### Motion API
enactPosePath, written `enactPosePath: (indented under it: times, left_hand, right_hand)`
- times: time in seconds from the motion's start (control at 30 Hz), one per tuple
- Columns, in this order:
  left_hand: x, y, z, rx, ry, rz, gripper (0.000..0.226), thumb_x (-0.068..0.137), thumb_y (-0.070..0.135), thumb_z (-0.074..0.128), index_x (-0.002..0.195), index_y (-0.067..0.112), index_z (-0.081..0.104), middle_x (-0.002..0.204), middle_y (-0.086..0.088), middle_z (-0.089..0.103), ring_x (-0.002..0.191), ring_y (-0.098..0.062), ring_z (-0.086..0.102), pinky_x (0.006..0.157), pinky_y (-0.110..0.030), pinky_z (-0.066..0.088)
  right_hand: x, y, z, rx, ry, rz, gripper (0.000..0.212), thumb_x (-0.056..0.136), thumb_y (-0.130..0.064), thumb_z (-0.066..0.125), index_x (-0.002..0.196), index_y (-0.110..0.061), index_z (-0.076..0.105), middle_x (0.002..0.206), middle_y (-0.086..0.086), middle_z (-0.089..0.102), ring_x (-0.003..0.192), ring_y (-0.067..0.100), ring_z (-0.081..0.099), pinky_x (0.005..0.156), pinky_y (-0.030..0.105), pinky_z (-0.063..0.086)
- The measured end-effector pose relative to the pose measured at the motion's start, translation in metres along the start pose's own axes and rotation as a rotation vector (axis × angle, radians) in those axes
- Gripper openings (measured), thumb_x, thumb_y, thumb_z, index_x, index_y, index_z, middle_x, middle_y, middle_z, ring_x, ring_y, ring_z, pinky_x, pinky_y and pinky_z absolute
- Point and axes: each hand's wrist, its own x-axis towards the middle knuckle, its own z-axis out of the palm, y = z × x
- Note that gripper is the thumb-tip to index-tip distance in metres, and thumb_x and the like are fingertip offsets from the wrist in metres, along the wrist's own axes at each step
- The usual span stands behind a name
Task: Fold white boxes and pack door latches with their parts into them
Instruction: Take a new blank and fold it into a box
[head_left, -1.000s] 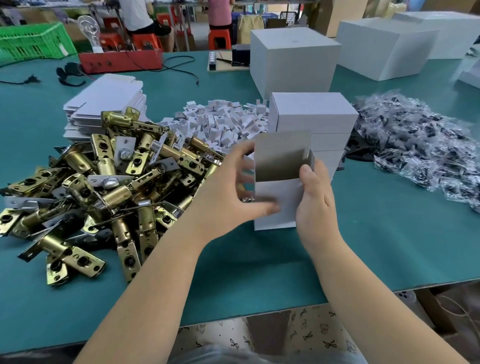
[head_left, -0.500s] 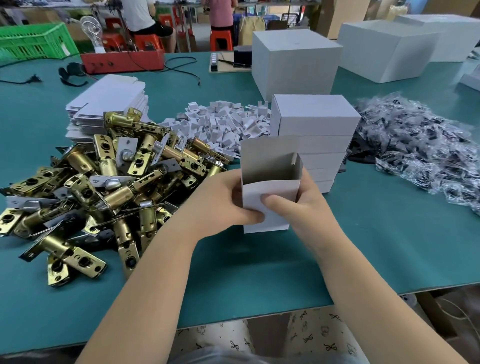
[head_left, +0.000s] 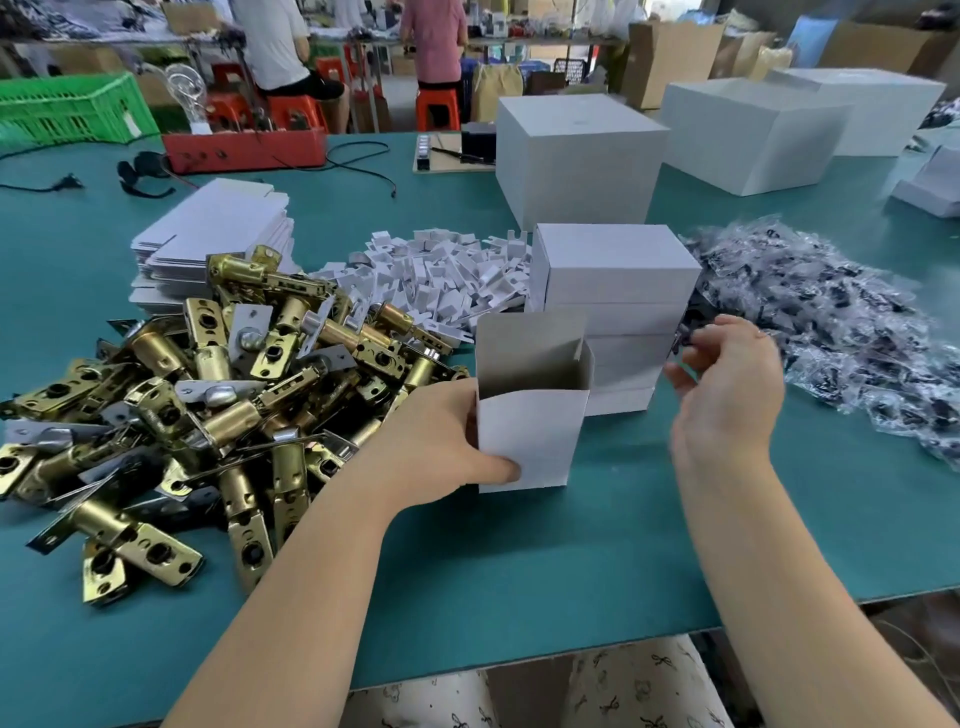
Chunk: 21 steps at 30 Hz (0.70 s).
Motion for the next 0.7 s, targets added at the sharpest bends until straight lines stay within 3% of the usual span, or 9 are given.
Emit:
enactPosePath:
  times: [0.1,0.17,0.2,0.3,0.37,0.43,0.5,0.6,0.7]
  left_hand:
    - [0.000,0.000,0.001,-0.020,0.001,-0.010,0.044,0.065,0.016,0.085,0.098,0.038,0.067,0.093,0.024,0.070,0.084,0.007,0.065,0.076,-0.017,0.051]
    - [-0.001,0.000,-0.001,-0.021,-0.016,-0.004,0.044,0.066,0.014,0.086,0.098,0.038,0.067,0.093,0.024,0.070,0.084,0.007,0.065,0.071,-0.012,0.051]
    - [-0.002,0.001,-0.002,-0.020,-0.025,-0.001,0.044,0.066,0.012,0.086,0.096,0.038,0.068,0.091,0.025,0.070,0.082,0.007,0.065,0.067,-0.008,0.050]
    - [-0.007,-0.001,-0.012,0.005,-0.044,-0.017,0.047,0.062,0.012,0.087,0.090,0.046,0.067,0.091,0.029,0.069,0.082,0.011,0.064,0.063,-0.005,0.046]
    - [-0.009,-0.003,-0.019,-0.013,-0.054,-0.044,0.054,0.056,0.017,0.088,0.094,0.049,0.066,0.094,0.026,0.071,0.087,0.007,0.065,0.075,-0.017,0.052]
    - [-0.011,-0.002,-0.025,-0.101,-0.070,-0.065,0.051,0.053,0.024,0.085,0.096,0.046,0.069,0.099,0.020,0.073,0.096,0.000,0.067,0.090,-0.032,0.053]
    - [-0.014,0.003,-0.027,-0.122,-0.055,-0.051,0.046,0.055,0.038,0.082,0.097,0.050,0.069,0.098,0.021,0.073,0.094,0.002,0.067,0.088,-0.033,0.053]
    - [-0.017,0.009,-0.031,-0.152,0.073,0.013,0.045,0.055,0.058,0.075,0.098,0.050,0.068,0.099,0.015,0.074,0.096,-0.009,0.069,0.088,-0.041,0.055]
    - [-0.021,0.013,-0.037,-0.207,0.215,0.098,0.046,0.057,0.061,0.073,0.101,0.049,0.066,0.097,0.010,0.075,0.094,-0.019,0.069,0.088,-0.052,0.054]
  right_hand:
    - [0.000,-0.007,-0.010,-0.048,0.002,-0.314,0.019,0.081,-0.002,0.045,0.083,-0.020,0.050,0.072,-0.002,0.047,0.054,0.009,0.044,0.056,0.021,0.039]
    - [-0.008,-0.006,-0.012,-0.083,-0.206,-0.502,0.018,0.078,-0.006,0.047,0.082,-0.023,0.052,0.072,-0.001,0.050,0.057,0.014,0.047,0.056,0.021,0.041]
    - [-0.013,-0.004,-0.008,-0.127,-0.343,-0.479,0.019,0.079,-0.007,0.048,0.082,-0.024,0.055,0.070,-0.002,0.054,0.057,0.015,0.050,0.056,0.021,0.044]
    - [-0.029,0.010,0.014,-0.326,-0.695,-0.123,0.028,0.088,0.004,0.043,0.080,-0.015,0.063,0.067,-0.003,0.067,0.063,0.010,0.058,0.062,0.023,0.049]
    - [-0.039,0.023,0.029,-0.459,-0.822,0.131,0.027,0.093,0.001,0.040,0.084,-0.005,0.065,0.087,0.017,0.071,0.075,0.016,0.058,0.070,0.029,0.047]
    - [-0.040,0.031,0.041,-0.404,-0.850,0.441,0.027,0.095,-0.011,0.041,0.094,-0.007,0.067,0.103,0.023,0.069,0.086,0.021,0.060,0.078,0.037,0.047]
    - [-0.037,0.035,0.051,-0.206,-0.887,0.661,0.032,0.098,-0.016,0.037,0.107,-0.004,0.065,0.108,0.019,0.067,0.098,0.028,0.062,0.092,0.043,0.048]
    - [-0.032,0.040,0.062,-0.189,-1.049,0.624,0.026,0.089,-0.023,0.050,0.094,-0.015,0.075,0.101,0.007,0.072,0.096,0.023,0.066,0.092,0.038,0.049]
    - [-0.035,0.040,0.072,-0.241,-1.110,0.579,0.025,0.083,-0.029,0.055,0.081,-0.025,0.079,0.090,-0.002,0.075,0.084,0.013,0.070,0.081,0.030,0.055]
